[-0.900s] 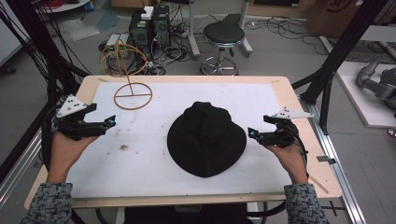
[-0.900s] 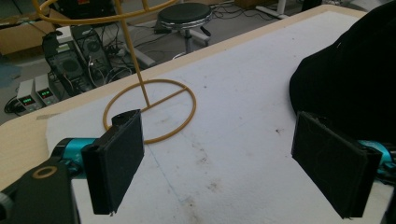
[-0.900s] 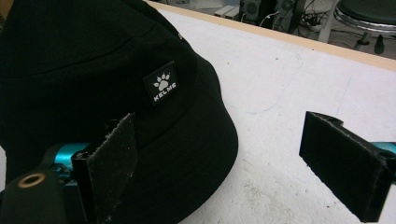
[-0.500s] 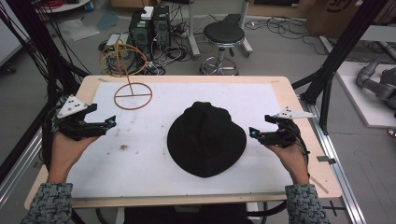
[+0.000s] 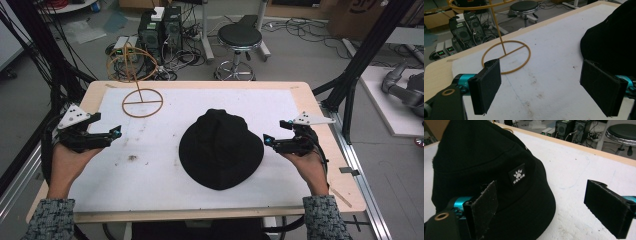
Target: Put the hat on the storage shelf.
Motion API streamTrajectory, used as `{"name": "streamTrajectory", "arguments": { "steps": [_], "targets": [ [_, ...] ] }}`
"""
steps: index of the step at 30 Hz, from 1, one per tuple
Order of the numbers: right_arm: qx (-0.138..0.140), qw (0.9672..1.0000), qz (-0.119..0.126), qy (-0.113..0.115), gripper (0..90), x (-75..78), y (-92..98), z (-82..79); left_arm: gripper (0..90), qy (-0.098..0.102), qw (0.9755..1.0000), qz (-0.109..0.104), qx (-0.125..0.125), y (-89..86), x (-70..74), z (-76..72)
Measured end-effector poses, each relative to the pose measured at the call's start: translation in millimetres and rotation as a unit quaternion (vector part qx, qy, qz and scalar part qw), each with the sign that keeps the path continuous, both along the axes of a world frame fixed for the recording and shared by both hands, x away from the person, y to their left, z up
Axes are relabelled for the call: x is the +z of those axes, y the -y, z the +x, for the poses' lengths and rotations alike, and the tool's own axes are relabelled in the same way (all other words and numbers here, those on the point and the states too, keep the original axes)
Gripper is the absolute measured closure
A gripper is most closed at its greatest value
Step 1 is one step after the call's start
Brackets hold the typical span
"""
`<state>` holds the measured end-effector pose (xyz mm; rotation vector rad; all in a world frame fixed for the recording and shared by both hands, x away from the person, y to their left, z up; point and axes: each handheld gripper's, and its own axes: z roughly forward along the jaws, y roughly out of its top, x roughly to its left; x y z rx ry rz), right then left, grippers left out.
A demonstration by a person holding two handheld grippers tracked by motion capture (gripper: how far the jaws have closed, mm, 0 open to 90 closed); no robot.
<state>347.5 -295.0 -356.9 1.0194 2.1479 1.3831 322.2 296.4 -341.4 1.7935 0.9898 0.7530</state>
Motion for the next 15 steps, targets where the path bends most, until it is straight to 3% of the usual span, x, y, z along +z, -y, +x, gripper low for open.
{"name": "streamTrajectory", "arguments": {
  "steps": [7, 15],
  "targets": [
    [0.013, 0.9998, 0.016, 0.003, 13.4, 3.7, -5.9, 1.0, 17.7, -0.003, 1.0, 0.001, 0.002, -1.4, -2.2, -2.6],
    [0.037, 0.9991, 0.019, 0.009, 13.3, 11.3, -27.4, 1.2, 17.7, -0.004, 1.0, 0.004, 0.006, -2.8, -4.2, -6.1]
  ]
}}
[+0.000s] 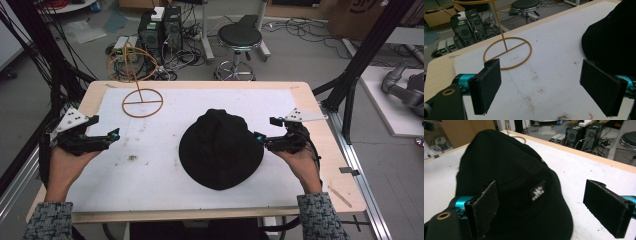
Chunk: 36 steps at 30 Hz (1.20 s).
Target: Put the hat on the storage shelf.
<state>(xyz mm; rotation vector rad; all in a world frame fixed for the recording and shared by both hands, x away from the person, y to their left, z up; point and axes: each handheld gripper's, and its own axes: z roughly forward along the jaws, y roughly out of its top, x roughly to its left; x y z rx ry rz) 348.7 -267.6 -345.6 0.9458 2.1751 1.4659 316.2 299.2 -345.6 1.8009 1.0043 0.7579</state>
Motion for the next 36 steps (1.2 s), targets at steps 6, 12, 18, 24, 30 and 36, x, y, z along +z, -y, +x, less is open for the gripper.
{"name": "streamTrajectory", "arguments": {
  "steps": [6, 12, 18, 24, 30, 36],
  "targets": [
    [0.021, 0.9997, 0.014, 0.001, 13.4, 3.7, -16.9, -0.6, 17.8, -0.005, 1.0, 0.003, 0.002, -4.4, -2.5, -2.8],
    [0.034, 0.9991, 0.026, 0.004, 13.3, 6.9, -26.5, 1.4, 17.8, -0.004, 1.0, 0.003, 0.005, -7.0, -2.2, -6.3],
    [0.044, 0.9984, 0.036, 0.004, 13.4, 9.4, -36.4, 6.6, 17.8, -0.003, 1.0, 0.004, 0.008, -9.6, -1.9, -9.5],
    [0.063, 0.997, 0.044, 0.006, 14.5, 10.6, -59.0, 16.9, 17.8, -0.001, 1.0, 0.001, 0.009, -12.0, -0.4, -11.2],
    [0.074, 0.9957, 0.054, 0.009, 15.1, 13.0, -75.3, 26.8, 17.8, -0.001, 1.0, 0.001, 0.007, -11.0, -0.6, -10.5],
    [0.082, 0.9945, 0.064, 0.01, 17.5, 13.5, -84.1, 31.8, 17.8, -0.003, 1.0, 0.002, 0.004, -8.8, -0.9, -8.7]
  ]
}}
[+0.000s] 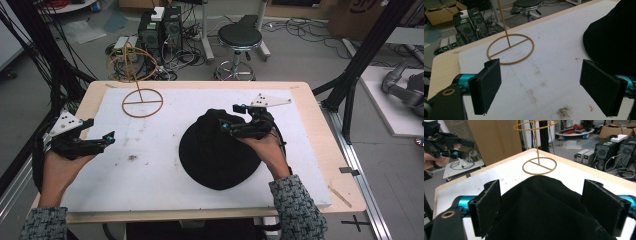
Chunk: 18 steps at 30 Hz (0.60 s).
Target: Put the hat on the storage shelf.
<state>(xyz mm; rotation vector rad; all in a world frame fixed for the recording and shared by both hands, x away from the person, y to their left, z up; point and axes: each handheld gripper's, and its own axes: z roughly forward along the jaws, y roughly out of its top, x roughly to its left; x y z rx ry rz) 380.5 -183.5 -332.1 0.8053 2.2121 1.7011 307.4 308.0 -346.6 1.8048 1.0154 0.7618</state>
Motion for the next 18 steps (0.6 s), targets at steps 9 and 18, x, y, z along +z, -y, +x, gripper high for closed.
{"name": "streamTrajectory", "arguments": {
  "steps": [9, 18],
  "targets": [
    [-0.004, 0.9997, -0.023, -0.009, 21.3, -8.4, -10.6, 9.3, 17.8, 0.0, 1.0, -0.003, -0.004, 2.9, -0.1, 3.2],
    [-0.001, 0.9995, -0.031, -0.003, 33.9, -9.8, -13.6, 10.6, 17.8, 0.0, 1.0, -0.002, -0.006, 5.3, 0.1, 4.2]
  ]
}}
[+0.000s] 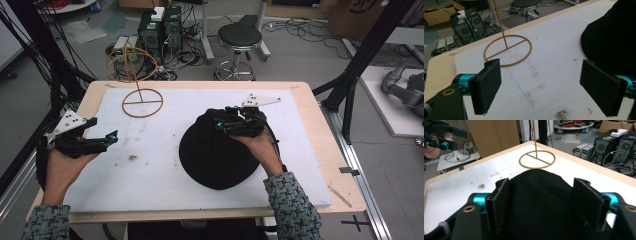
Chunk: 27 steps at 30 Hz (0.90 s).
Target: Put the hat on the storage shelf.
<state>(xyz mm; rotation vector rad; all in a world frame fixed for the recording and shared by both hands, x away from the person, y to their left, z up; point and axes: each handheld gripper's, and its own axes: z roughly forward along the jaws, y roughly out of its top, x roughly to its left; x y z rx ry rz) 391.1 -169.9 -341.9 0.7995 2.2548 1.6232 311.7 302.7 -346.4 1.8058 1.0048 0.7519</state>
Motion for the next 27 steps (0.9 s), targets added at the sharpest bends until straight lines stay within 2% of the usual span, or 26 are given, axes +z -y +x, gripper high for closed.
{"name": "streamTrajectory", "arguments": {
  "steps": [8, 14, 15, 22, 27],
  "targets": [
    [-0.001, 0.9999, -0.003, -0.011, 44.0, -0.6, -0.9, -0.1, 17.8, -0.003, 1.0, -0.001, 0.001, -1.3, -1.6, 0.9],
    [-0.003, 0.9999, -0.016, -0.003, 55.4, -0.7, -2.3, -0.3, 17.8, -0.003, 1.0, 0.0, 0.0, -1.9, -1.6, 0.9],
    [-0.003, 0.9998, -0.022, -0.003, 59.4, -0.5, -2.8, -0.8, 17.8, -0.003, 1.0, 0.001, 0.0, -2.1, -1.6, 1.0],
    [-0.005, 0.9998, -0.019, 0.0, 73.0, 2.0, -2.4, -0.9, 17.9, -0.006, 1.0, 0.0, 0.002, -3.6, -2.5, 1.3],
    [-0.007, 0.9996, -0.028, 0.002, 82.5, 2.5, -3.1, -1.1, 17.9, -0.005, 1.0, -0.001, 0.004, -4.3, -2.1, 1.0]
  ]
}}
